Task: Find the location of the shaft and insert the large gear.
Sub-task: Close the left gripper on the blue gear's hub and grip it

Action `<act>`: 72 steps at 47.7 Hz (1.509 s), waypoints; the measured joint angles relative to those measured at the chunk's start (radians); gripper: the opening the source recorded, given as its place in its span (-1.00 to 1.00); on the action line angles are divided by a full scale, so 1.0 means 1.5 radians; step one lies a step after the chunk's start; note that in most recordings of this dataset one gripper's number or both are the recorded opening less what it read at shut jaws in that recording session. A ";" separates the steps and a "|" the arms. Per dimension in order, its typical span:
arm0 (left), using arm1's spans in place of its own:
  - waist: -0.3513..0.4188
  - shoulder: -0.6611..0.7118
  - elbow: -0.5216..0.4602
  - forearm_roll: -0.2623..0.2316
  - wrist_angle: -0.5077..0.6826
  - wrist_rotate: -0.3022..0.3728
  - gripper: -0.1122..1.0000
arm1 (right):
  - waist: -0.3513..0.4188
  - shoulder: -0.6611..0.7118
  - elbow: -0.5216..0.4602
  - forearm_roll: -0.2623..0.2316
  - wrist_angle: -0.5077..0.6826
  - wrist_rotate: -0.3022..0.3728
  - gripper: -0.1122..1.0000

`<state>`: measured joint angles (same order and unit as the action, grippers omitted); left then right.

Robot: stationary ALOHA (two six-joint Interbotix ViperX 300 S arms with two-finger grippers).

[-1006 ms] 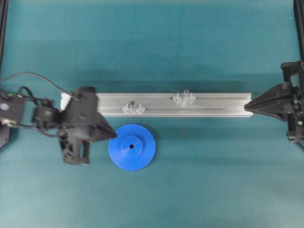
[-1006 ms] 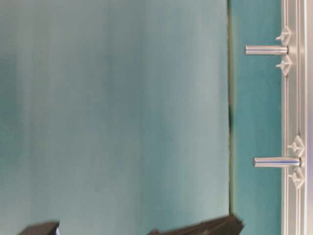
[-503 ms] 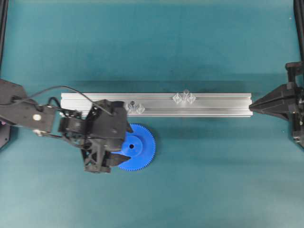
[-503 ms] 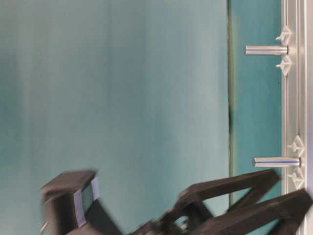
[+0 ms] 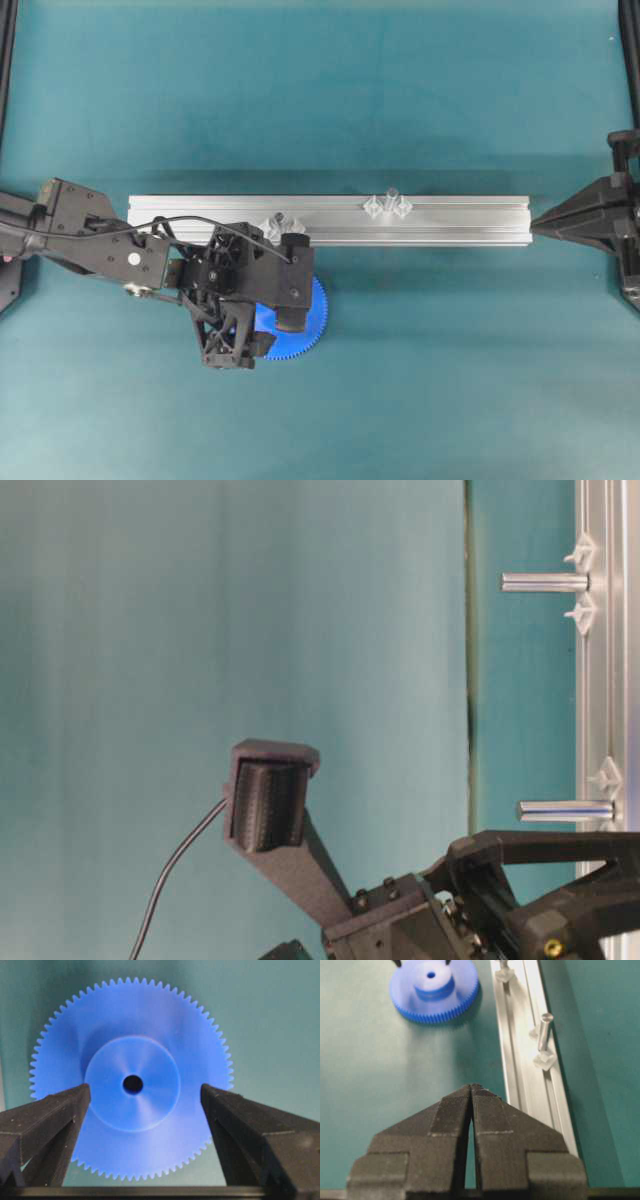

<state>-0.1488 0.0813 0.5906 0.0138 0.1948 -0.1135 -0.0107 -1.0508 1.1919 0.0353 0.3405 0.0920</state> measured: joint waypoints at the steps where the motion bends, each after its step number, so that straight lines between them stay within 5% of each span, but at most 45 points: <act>1: -0.001 0.001 0.000 0.000 0.001 -0.002 0.88 | 0.000 0.000 0.000 0.000 0.000 0.001 -0.68; 72: 0.011 0.035 -0.032 0.001 0.043 -0.011 0.88 | 0.000 -0.024 0.011 0.000 0.000 0.001 -0.68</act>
<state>-0.1319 0.1335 0.5430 0.0153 0.2592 -0.1304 -0.0107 -1.0861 1.2088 0.0353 0.3405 0.0936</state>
